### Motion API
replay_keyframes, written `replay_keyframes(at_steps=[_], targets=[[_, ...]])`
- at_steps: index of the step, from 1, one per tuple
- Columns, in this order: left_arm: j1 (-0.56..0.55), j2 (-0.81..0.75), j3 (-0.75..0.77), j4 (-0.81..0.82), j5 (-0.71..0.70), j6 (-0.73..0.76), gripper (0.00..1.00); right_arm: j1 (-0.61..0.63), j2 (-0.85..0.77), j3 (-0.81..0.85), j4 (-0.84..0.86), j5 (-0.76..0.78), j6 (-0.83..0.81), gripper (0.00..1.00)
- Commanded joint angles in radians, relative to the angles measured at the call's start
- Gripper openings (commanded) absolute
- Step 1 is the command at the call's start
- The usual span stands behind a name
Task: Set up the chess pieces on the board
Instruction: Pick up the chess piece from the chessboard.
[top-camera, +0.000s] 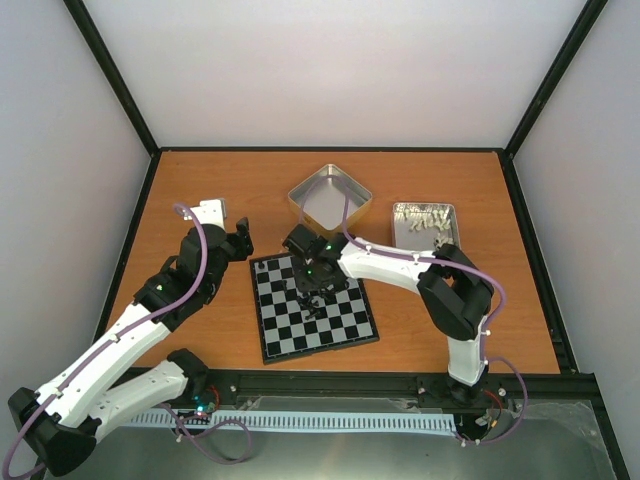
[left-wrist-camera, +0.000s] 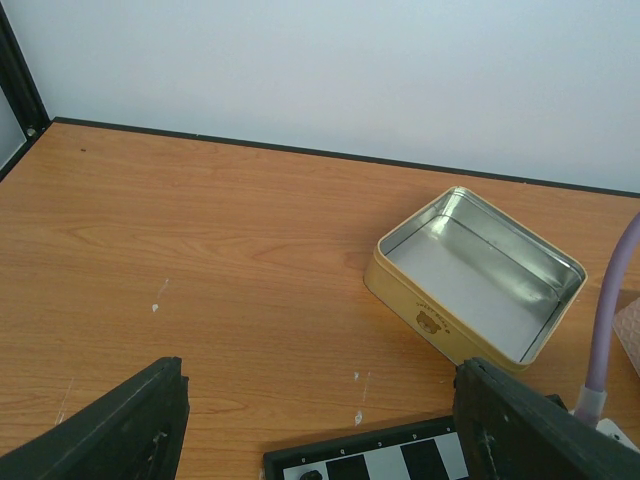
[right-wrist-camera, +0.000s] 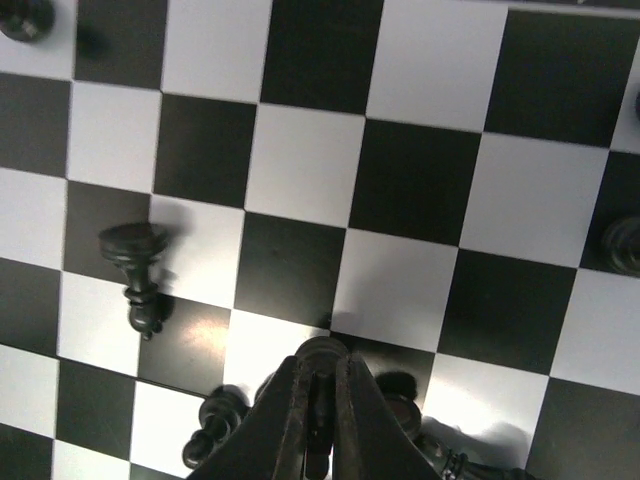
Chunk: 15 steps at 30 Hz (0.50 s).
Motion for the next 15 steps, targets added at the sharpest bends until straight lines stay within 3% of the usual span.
replay_keyframes(at_steps=[1, 15], targets=[[0.005, -0.012, 0.003, 0.016, -0.009, 0.011, 0.74, 0.009, 0.01, 0.06, 0.004, 0.04, 0.001, 0.03], [0.005, -0.117, -0.021, 0.018, -0.1, -0.024, 0.74, 0.01, 0.149, 0.278, 0.092, -0.028, -0.004, 0.03]])
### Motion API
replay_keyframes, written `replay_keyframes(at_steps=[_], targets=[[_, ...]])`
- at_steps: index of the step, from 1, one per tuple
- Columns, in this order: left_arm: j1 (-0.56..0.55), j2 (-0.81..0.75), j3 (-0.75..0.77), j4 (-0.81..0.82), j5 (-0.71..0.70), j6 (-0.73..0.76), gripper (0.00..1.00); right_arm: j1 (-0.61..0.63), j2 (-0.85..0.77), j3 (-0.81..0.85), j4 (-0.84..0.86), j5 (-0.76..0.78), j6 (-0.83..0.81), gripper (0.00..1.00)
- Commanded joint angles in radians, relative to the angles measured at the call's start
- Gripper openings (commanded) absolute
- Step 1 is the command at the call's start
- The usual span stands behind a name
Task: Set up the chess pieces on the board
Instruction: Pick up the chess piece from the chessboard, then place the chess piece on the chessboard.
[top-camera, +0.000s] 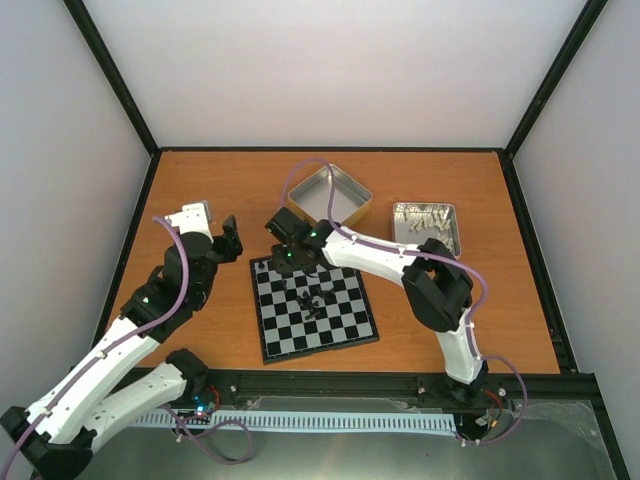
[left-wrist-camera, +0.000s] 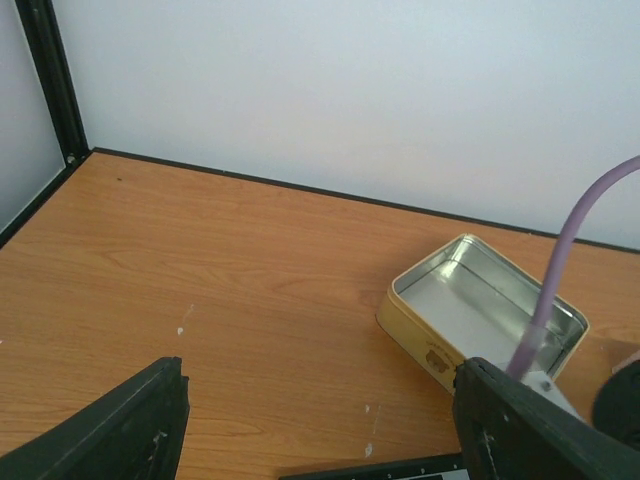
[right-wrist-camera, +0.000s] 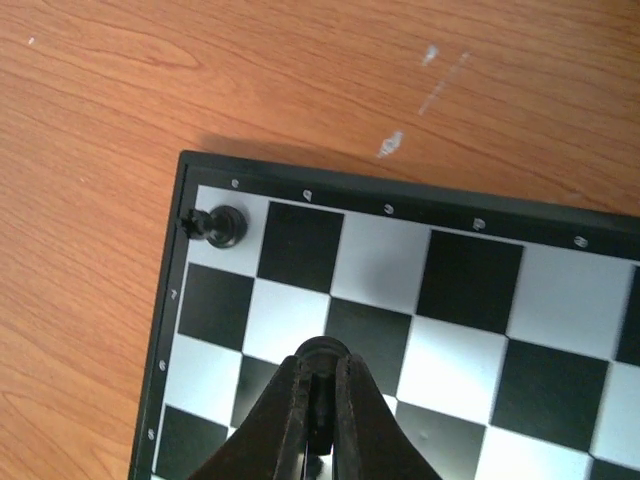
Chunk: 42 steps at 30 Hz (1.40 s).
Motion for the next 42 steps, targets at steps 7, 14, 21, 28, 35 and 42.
replay_keyframes(at_steps=[7, 14, 21, 28, 35, 42], targets=[[0.005, -0.03, -0.007, 0.021, -0.046, -0.021, 0.74, 0.011, 0.123, 0.127, 0.067, -0.049, 0.027, 0.03], [0.005, -0.03, -0.007, 0.022, -0.046, -0.021, 0.74, 0.01, 0.19, 0.212, -0.001, -0.008, 0.016, 0.04], [0.005, -0.029, -0.007, 0.024, -0.046, -0.019, 0.74, 0.01, 0.226, 0.243, -0.028, 0.005, 0.014, 0.05], [0.005, -0.027, -0.006, 0.024, -0.044, -0.017, 0.74, 0.01, 0.24, 0.254, -0.043, 0.011, 0.009, 0.07], [0.005, -0.026, -0.007, 0.023, -0.043, -0.016, 0.74, 0.011, 0.253, 0.261, -0.048, 0.002, 0.006, 0.11], [0.005, -0.026, -0.007, 0.024, -0.04, -0.016, 0.74, 0.011, 0.233, 0.273, -0.046, 0.003, 0.0, 0.26]])
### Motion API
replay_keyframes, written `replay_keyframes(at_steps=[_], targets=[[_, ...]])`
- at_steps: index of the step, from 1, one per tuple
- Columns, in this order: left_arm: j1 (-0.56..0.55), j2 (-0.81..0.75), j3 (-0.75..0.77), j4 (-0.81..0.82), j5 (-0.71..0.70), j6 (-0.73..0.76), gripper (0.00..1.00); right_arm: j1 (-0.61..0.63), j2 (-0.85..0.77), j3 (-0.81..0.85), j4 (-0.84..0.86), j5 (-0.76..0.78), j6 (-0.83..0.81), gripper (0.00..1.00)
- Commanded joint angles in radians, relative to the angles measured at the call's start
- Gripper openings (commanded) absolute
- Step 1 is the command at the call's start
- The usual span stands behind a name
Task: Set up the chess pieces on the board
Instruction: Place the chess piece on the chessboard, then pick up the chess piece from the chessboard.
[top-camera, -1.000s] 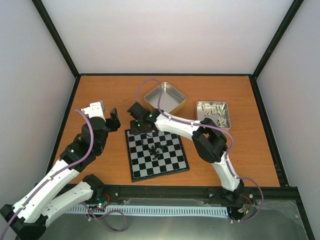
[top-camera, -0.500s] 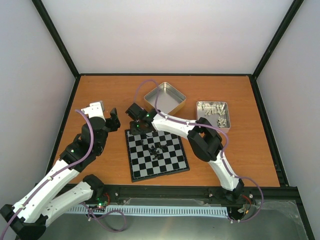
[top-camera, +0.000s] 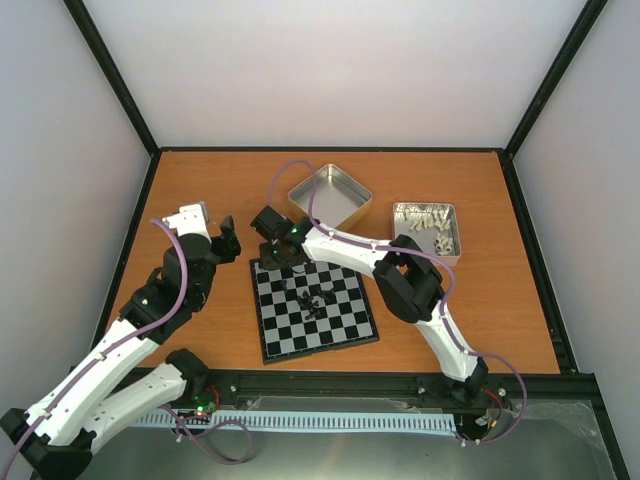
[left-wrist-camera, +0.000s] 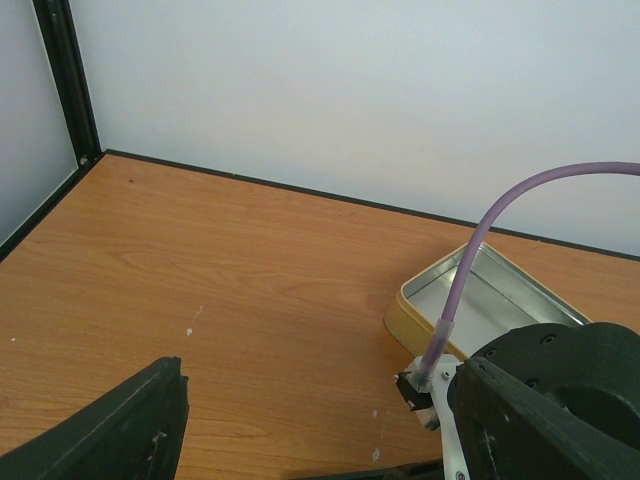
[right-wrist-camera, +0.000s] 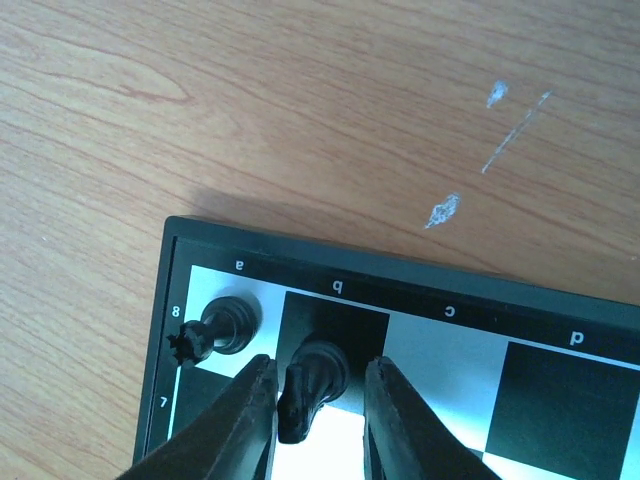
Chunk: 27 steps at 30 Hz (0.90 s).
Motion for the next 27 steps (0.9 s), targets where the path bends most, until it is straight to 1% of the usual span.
replay_keyframes(at_steps=[1, 6, 10, 19, 23, 27], targets=[[0.005, -0.001, 0.003, 0.024, -0.009, -0.008, 0.74, 0.009, -0.009, 0.037, -0.002, 0.015, -0.005, 0.26], [0.005, -0.003, 0.003, 0.022, -0.009, -0.009, 0.74, 0.006, -0.068, 0.027, 0.004, 0.02, -0.007, 0.29], [0.005, -0.006, 0.003, 0.023, -0.006, -0.01, 0.74, 0.007, -0.13, -0.018, 0.011, 0.02, -0.015, 0.3], [0.005, -0.016, 0.003, 0.022, -0.008, -0.012, 0.74, 0.019, -0.279, -0.246, 0.01, 0.002, -0.039, 0.32], [0.005, -0.018, 0.001, 0.026, -0.01, -0.013, 0.74, 0.055, -0.281, -0.294, -0.011, 0.013, -0.04, 0.34], [0.005, -0.011, 0.001, 0.027, -0.009, -0.012, 0.74, 0.085, -0.244, -0.294, -0.011, 0.011, -0.027, 0.35]])
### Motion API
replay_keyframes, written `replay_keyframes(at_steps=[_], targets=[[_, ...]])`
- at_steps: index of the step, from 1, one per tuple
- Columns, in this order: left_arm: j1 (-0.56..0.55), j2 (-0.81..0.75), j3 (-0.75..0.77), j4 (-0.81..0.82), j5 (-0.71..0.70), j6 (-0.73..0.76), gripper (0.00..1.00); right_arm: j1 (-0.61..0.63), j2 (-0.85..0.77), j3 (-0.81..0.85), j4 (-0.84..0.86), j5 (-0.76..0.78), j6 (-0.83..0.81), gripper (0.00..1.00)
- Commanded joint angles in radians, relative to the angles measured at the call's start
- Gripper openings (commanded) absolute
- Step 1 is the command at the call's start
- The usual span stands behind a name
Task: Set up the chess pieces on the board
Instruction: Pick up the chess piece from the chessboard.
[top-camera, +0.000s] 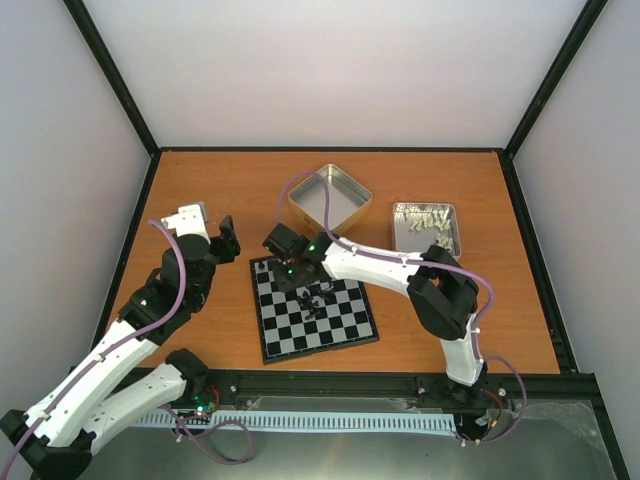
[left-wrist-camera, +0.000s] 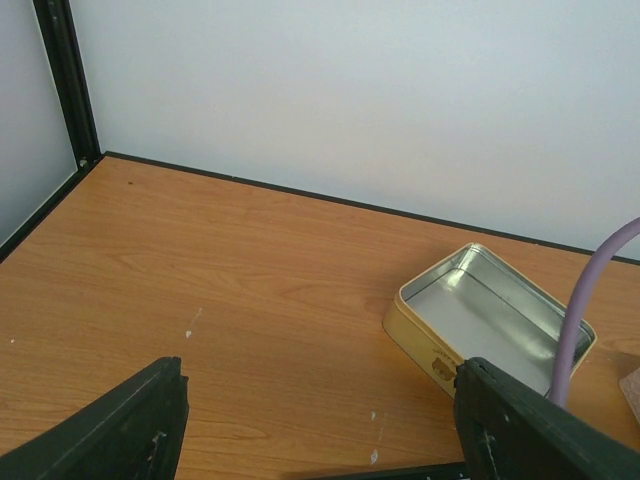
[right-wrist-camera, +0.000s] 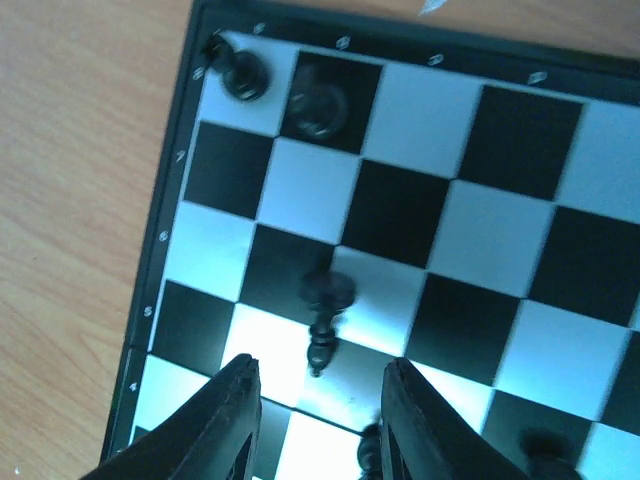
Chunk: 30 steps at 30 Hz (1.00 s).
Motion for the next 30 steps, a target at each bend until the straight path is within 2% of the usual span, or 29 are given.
replay_keyframes(at_steps=[1, 18, 30], targets=[[0.005, -0.001, 0.001, 0.026, -0.008, -0.012, 0.74, 0.039, 0.041, 0.008, -0.01, 0.015, 0.009, 0.34], [0.005, 0.013, 0.003, 0.03, -0.005, -0.008, 0.74, 0.05, 0.187, 0.12, -0.055, 0.121, 0.068, 0.33], [0.006, 0.01, 0.003, 0.028, -0.008, -0.008, 0.74, 0.051, 0.205, 0.175, -0.09, 0.162, 0.084, 0.23]])
